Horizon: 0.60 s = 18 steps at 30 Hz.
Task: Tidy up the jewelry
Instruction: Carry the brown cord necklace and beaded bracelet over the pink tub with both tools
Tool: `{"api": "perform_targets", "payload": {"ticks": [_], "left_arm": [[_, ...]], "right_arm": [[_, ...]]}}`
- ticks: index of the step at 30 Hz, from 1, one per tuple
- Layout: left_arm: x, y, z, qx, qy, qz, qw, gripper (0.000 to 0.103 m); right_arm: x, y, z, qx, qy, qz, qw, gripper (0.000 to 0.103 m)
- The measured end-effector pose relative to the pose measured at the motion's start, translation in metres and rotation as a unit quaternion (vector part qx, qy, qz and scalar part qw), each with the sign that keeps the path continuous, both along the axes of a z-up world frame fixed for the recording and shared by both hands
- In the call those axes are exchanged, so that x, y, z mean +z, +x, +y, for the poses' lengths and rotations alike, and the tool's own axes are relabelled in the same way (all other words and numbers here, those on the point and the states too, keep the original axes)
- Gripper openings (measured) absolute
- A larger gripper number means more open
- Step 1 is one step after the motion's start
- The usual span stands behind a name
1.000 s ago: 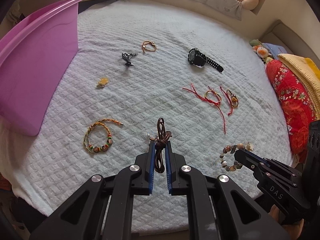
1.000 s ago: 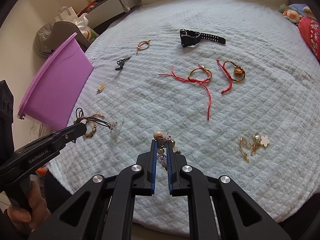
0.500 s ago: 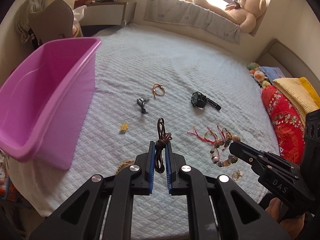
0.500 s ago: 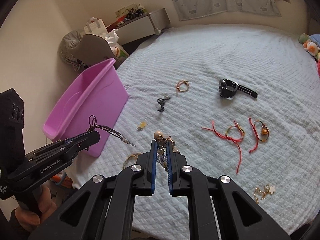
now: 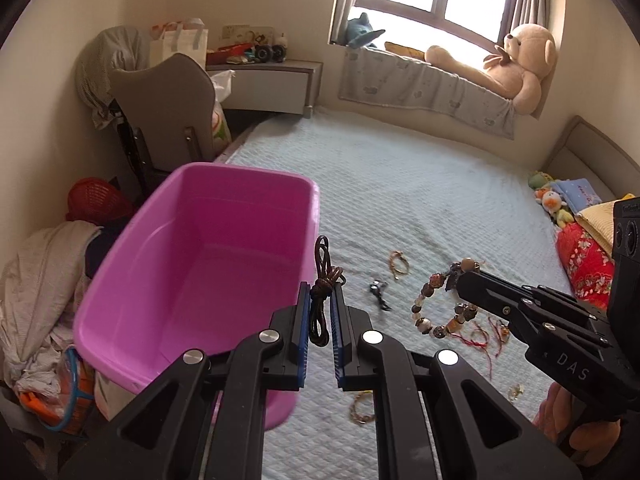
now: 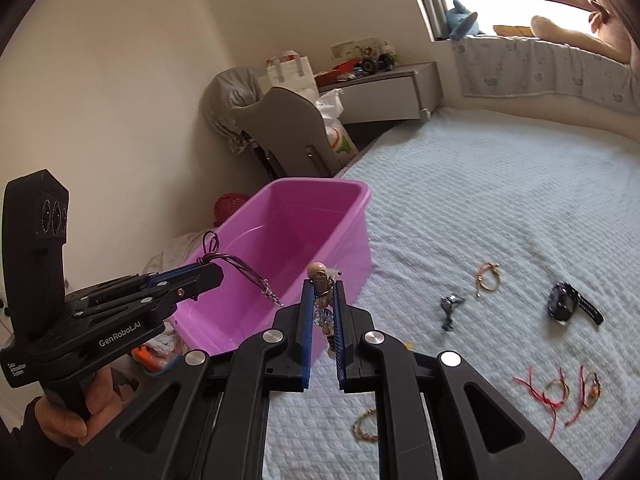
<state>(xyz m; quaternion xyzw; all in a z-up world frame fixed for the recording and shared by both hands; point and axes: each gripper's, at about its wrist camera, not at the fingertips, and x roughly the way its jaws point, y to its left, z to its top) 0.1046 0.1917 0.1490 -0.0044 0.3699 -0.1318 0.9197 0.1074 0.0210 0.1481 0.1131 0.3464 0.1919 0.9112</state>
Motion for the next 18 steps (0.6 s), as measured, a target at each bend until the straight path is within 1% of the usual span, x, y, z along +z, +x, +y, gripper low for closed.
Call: {"api": "perform_targets", "payload": {"ticks": [4,9,12,18], "left_arm": [[-0.004,0.016,0.034,0.027,0.013,-0.002,0.9995,0.010],[-0.025,0.038,0.068,0.052,0.020,0.014,0.9983,0.010],[-0.041,0.049,0.085,0.066,0.018,0.031,0.9972,0.010],[-0.080,0.069,0.107,0.078,0.019,0.075,0.9940,0.010]], "right_arm": [[0.000,0.024,0.038,0.031,0.004,0.006,0.999,0.009],[-0.008,0.049,0.083,0.058,-0.002,0.023,0.998,0.009],[-0.021,0.066,0.107,0.068,-0.014,0.040,0.997,0.009],[-0.058,0.098,0.139,0.083,-0.042,0.097,0.991,0.009]]}}
